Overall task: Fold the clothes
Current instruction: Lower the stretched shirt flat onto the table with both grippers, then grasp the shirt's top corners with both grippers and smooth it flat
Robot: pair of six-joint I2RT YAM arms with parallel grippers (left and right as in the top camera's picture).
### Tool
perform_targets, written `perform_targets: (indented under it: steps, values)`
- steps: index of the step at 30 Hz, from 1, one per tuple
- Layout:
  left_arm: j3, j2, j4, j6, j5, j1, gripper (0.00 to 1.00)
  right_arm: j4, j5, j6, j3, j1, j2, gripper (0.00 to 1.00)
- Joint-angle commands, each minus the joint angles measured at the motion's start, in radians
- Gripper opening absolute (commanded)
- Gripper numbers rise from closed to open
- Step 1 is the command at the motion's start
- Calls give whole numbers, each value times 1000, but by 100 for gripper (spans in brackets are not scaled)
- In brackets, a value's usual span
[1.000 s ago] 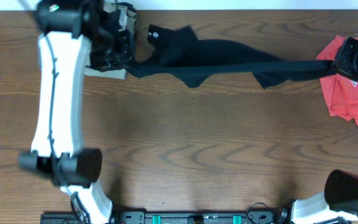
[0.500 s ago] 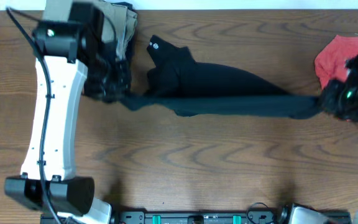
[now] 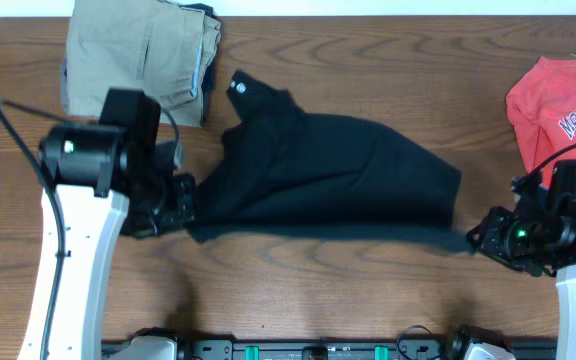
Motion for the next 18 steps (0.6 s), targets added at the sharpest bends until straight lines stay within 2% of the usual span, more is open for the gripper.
perform_targets:
  steps: [1,2,3,4,5,9,14,15,18]
  values:
    - [-75,-54,-63,-39,-16,2,17,3,-10,-2,-23,5,-6,83]
    - [-97,-68,-63,-39,-16,2,30,5,-10,-2,-23,5,-5,94]
    - [-115,-78,-63,-39,-16,2,63,10,-10,-2,-22,5,-5,99]
    - [-131,-87,-63,-39,-16,2,81,19,-10,-2,-22,5,-5,99]
    - [-145,-92,-63,-39,-16,2,87,27,-10,-2,-22,5,-5,99]
    - [-155,-94,-33,-39,-16,2,89,69,-11,-2,-22,5,-5,99]
    - [-155,-88,150,-57,-12,2,87,142,-29,-2,-22,5,4,99]
    - [-155,-84,190,-57,-13,2,84,153,-34,-2,-22,5,10,98]
    - [-155,-51,303,-56,-13,2,62,173,-40,-2,-22,5,42,87]
